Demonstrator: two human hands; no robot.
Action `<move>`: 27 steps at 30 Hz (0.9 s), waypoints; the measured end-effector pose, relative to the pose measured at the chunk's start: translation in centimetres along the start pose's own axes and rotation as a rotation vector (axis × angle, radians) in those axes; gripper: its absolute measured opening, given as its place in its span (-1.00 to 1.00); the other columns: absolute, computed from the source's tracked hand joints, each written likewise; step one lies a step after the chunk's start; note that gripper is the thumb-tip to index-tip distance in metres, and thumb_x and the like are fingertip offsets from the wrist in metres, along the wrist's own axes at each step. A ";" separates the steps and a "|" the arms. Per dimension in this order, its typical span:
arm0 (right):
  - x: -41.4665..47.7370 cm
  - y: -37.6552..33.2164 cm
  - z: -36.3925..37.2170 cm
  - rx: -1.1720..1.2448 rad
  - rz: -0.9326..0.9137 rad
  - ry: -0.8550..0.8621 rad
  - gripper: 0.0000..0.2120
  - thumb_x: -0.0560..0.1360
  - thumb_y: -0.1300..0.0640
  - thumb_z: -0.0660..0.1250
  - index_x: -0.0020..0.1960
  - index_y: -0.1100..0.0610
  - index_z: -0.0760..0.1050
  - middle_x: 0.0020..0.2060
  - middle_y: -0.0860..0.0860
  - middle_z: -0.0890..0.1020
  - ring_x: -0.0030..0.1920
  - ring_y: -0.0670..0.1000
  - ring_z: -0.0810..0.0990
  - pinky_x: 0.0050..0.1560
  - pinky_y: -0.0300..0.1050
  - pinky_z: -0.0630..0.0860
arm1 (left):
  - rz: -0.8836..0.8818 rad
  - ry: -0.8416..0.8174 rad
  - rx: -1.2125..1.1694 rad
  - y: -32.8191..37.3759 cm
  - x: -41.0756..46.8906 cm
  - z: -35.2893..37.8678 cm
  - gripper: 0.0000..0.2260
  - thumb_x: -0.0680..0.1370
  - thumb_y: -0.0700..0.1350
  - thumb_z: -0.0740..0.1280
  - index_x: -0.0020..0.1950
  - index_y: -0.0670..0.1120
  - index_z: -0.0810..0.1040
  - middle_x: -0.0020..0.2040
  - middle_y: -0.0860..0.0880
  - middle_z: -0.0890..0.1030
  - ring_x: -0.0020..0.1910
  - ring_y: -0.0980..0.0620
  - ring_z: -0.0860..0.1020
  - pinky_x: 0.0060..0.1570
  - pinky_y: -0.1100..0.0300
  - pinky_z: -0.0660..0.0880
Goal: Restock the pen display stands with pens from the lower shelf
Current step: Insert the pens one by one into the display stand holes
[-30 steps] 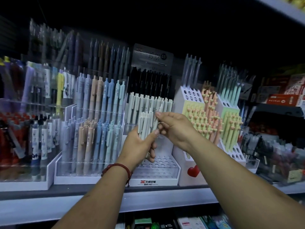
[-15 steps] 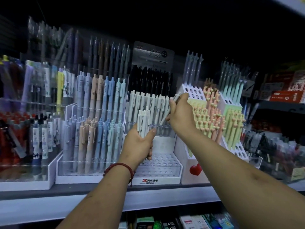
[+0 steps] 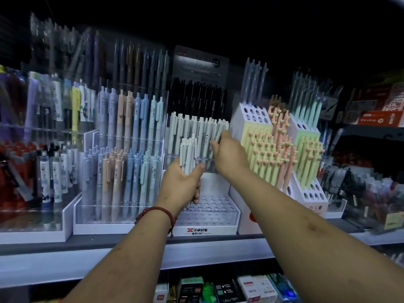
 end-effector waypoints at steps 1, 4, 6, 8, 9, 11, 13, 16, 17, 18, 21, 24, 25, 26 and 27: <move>-0.1 -0.2 0.2 -0.026 -0.001 -0.010 -0.71 0.72 0.02 0.12 0.23 0.26 0.35 -0.15 0.14 0.54 -0.13 0.22 0.56 -0.21 0.01 0.37 | 0.009 -0.002 0.003 0.1 0.0 0.0 -0.82 0.64 -0.06 0.38 0.07 0.02 0.36 -0.37 -0.10 0.54 -0.53 -0.01 0.44 -0.43 0.06 0.47; 0.1 -0.5 0.6 -0.050 0.017 -0.079 -0.74 0.72 0.09 0.14 0.26 0.28 0.35 0.04 0.18 0.61 0.06 0.24 0.60 -0.16 -0.03 0.33 | 0.025 -0.002 0.021 0.3 -0.1 0.1 -0.78 0.64 -0.05 0.38 -0.02 0.11 0.33 -0.38 -0.09 0.54 -0.53 -0.02 0.44 -0.40 0.03 0.47; 0.7 -0.6 0.7 -0.062 0.029 -0.162 -0.74 0.71 0.12 0.15 0.28 0.30 0.36 0.16 0.21 0.60 0.14 0.25 0.59 -0.10 -0.05 0.33 | 0.027 -0.003 0.019 0.4 -0.1 0.1 -0.79 0.64 -0.05 0.38 -0.01 0.08 0.34 -0.37 -0.10 0.54 -0.54 -0.01 0.44 -0.42 0.05 0.47; 1.2 -0.5 0.8 -0.079 0.030 -0.249 -0.80 0.71 0.11 0.17 0.17 0.26 0.40 0.16 0.23 0.59 0.10 0.23 0.57 -0.06 -0.07 0.35 | 0.030 -0.002 0.015 0.6 -0.2 0.1 -0.77 0.65 -0.06 0.37 -0.03 0.12 0.32 -0.35 -0.11 0.54 -0.53 0.00 0.44 -0.45 0.08 0.47; 1.5 -0.5 0.8 -0.078 0.030 -0.274 -0.81 0.71 0.09 0.18 0.09 0.24 0.40 0.11 0.23 0.58 0.04 0.21 0.54 -0.05 -0.07 0.36 | 0.032 -0.001 0.017 0.7 -0.3 0.1 -0.74 0.65 -0.07 0.37 -0.06 0.15 0.30 -0.35 -0.12 0.53 -0.53 0.00 0.43 -0.44 0.09 0.47; 1.9 -0.2 0.7 -0.051 0.041 -0.294 -0.76 0.70 0.06 0.22 -0.01 0.23 0.39 -0.01 0.20 0.55 -0.06 0.16 0.50 -0.09 -0.08 0.36 | 0.036 0.000 0.024 0.8 -0.5 0.2 -0.69 0.66 -0.08 0.36 -0.10 0.19 0.26 -0.33 -0.13 0.53 -0.51 -0.01 0.43 -0.42 0.07 0.46; 2.1 0.2 0.8 -0.016 0.060 -0.286 -0.74 0.69 0.05 0.25 -0.04 0.24 0.41 -0.07 0.17 0.53 -0.09 0.15 0.49 -0.11 -0.08 0.36 | 0.040 0.003 0.036 0.8 -0.4 0.1 -0.71 0.66 -0.08 0.36 -0.09 0.18 0.28 -0.33 -0.13 0.53 -0.52 -0.02 0.43 -0.40 0.05 0.47; 1.9 0.2 0.9 -0.004 0.067 -0.273 -0.76 0.66 0.08 0.31 -0.05 0.24 0.41 -0.10 0.16 0.53 -0.11 0.15 0.50 -0.12 -0.09 0.37 | 0.030 0.010 0.030 0.3 -0.1 -0.1 -0.79 0.65 -0.06 0.37 -0.01 0.13 0.33 -0.35 -0.11 0.54 -0.52 -0.02 0.44 -0.42 0.06 0.47; 1.8 0.2 0.9 -0.001 0.070 -0.271 -0.77 0.64 0.09 0.35 -0.06 0.23 0.42 -0.12 0.15 0.53 -0.11 0.14 0.51 -0.13 -0.10 0.37 | 0.023 0.013 0.024 0.2 0.0 -0.1 -0.81 0.64 -0.05 0.38 0.05 0.07 0.36 -0.36 -0.10 0.54 -0.52 -0.02 0.44 -0.44 0.07 0.46; 1.6 0.2 0.9 0.003 0.076 -0.274 -0.77 0.61 0.10 0.39 -0.08 0.23 0.42 -0.14 0.14 0.53 -0.12 0.14 0.52 -0.14 -0.11 0.38 | 0.014 0.014 0.025 0.1 0.1 -0.1 -0.81 0.64 -0.04 0.39 0.09 0.02 0.36 -0.37 -0.09 0.54 -0.53 -0.02 0.44 -0.46 0.08 0.46; 0.9 0.2 0.4 0.029 0.075 -0.238 -0.78 0.58 0.12 0.42 -0.10 0.22 0.44 -0.20 0.10 0.53 -0.12 0.12 0.54 -0.17 -0.12 0.40 | 0.007 0.019 0.042 0.0 0.1 -0.1 -0.73 0.63 -0.01 0.39 0.17 -0.11 0.38 -0.39 -0.08 0.53 -0.55 0.00 0.44 -0.51 0.12 0.44; -1.3 -0.7 -2.0 0.193 0.005 -0.047 -0.84 0.60 0.12 0.36 0.08 0.21 0.53 -0.06 0.08 0.61 -0.05 0.08 0.59 -0.07 -0.10 0.48 | -0.005 0.034 0.057 -0.2 0.2 -0.2 -0.62 0.63 0.02 0.39 0.27 -0.20 0.37 -0.39 -0.10 0.54 -0.56 0.00 0.44 -0.54 0.15 0.44; -2.3 -1.1 -2.7 0.299 -0.026 -0.005 -0.85 0.61 0.10 0.35 0.09 0.18 0.58 -0.05 0.04 0.63 -0.05 0.04 0.60 -0.05 -0.11 0.50 | -0.007 0.036 0.062 -0.2 0.3 -0.2 -0.59 0.63 0.03 0.39 0.30 -0.21 0.37 -0.40 -0.11 0.53 -0.56 0.00 0.44 -0.55 0.16 0.43; -3.2 -1.5 -3.0 0.425 -0.041 -0.011 -0.87 0.61 0.09 0.36 0.06 0.14 0.62 -0.08 0.00 0.66 -0.06 0.00 0.62 -0.05 -0.13 0.52 | -0.010 0.026 0.067 -0.2 0.3 -0.1 -0.56 0.63 0.04 0.38 0.33 -0.22 0.37 -0.41 -0.11 0.53 -0.56 -0.02 0.45 -0.54 0.16 0.43; -3.9 -1.9 -2.9 0.552 -0.039 -0.059 -0.88 0.61 0.10 0.38 0.02 0.11 0.66 -0.12 -0.04 0.67 -0.09 -0.03 0.64 -0.06 -0.13 0.56 | -0.004 0.015 0.067 -0.2 0.3 0.0 -0.58 0.63 0.05 0.38 0.31 -0.22 0.39 -0.43 -0.11 0.52 -0.55 -0.03 0.46 -0.54 0.15 0.43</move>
Point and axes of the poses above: each hand's wrist, its own x-axis towards the middle knuckle, its own z-axis out of the palm, y = z × x, the point moved 10 cm from there along x, towards the middle knuckle
